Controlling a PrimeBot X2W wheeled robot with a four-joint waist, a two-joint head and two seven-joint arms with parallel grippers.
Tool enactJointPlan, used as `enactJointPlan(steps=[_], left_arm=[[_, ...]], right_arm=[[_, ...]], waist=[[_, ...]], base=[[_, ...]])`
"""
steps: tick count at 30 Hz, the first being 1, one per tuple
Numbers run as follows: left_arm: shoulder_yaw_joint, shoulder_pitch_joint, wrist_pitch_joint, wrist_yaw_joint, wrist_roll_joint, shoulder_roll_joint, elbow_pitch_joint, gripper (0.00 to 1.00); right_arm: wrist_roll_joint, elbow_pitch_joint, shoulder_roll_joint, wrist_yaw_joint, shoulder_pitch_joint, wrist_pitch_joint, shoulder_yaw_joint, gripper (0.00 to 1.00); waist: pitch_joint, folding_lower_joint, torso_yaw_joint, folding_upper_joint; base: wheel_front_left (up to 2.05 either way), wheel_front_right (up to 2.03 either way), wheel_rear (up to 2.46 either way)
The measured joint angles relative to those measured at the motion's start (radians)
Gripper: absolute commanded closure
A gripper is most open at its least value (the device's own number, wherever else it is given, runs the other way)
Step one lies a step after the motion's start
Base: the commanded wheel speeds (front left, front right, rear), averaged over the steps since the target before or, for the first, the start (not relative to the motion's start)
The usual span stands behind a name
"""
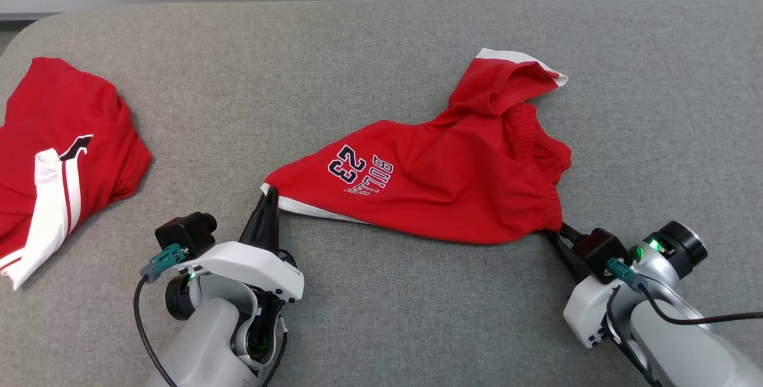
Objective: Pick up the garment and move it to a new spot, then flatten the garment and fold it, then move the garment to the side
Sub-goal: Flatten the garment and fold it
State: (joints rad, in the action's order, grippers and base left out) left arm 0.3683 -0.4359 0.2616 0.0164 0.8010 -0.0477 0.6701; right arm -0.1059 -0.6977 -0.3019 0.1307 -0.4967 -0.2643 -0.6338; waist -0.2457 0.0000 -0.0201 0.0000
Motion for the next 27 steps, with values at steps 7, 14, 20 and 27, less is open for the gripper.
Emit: enactJointPlan(steps=[7, 14, 20, 27], left_arm=[[-0.010, -0.001, 0.000, 0.000, -0.005, 0.000, 0.000, 1.00], [-0.035, 0.013, 0.000, -0.001, -0.024, 0.000, -0.002, 1.00], [-0.051, 0.031, 0.000, -0.001, -0.027, 0.000, -0.005, 1.00], [-0.071, 0.051, 0.000, -0.004, -0.046, 0.000, -0.007, 1.00]], right_arm=[[-0.039, 0.000, 0.002, 0.000, -0.003, 0.000, 0.006, 1.00], [-0.272, 0.035, -0.022, 0.000, 0.021, 0.000, -0.165, 1.00], [-0.599, 0.145, -0.111, 0.000, -0.009, 0.026, -0.351, 1.00], [-0.960, 0.316, -0.211, 0.000, -0.053, 0.104, -0.425, 1.00]], waist=[[0.009, -0.0001, -0.009, 0.0000], [0.047, -0.0001, -0.022, 0.0000], [0.085, 0.0000, -0.038, 0.0000], [0.123, 0.0000, -0.053, 0.0000]], base=[[0.00, 0.00, 0.00], [0.00, 0.00, 0.00], [0.00, 0.00, 0.00], [0.00, 0.00, 0.00]])
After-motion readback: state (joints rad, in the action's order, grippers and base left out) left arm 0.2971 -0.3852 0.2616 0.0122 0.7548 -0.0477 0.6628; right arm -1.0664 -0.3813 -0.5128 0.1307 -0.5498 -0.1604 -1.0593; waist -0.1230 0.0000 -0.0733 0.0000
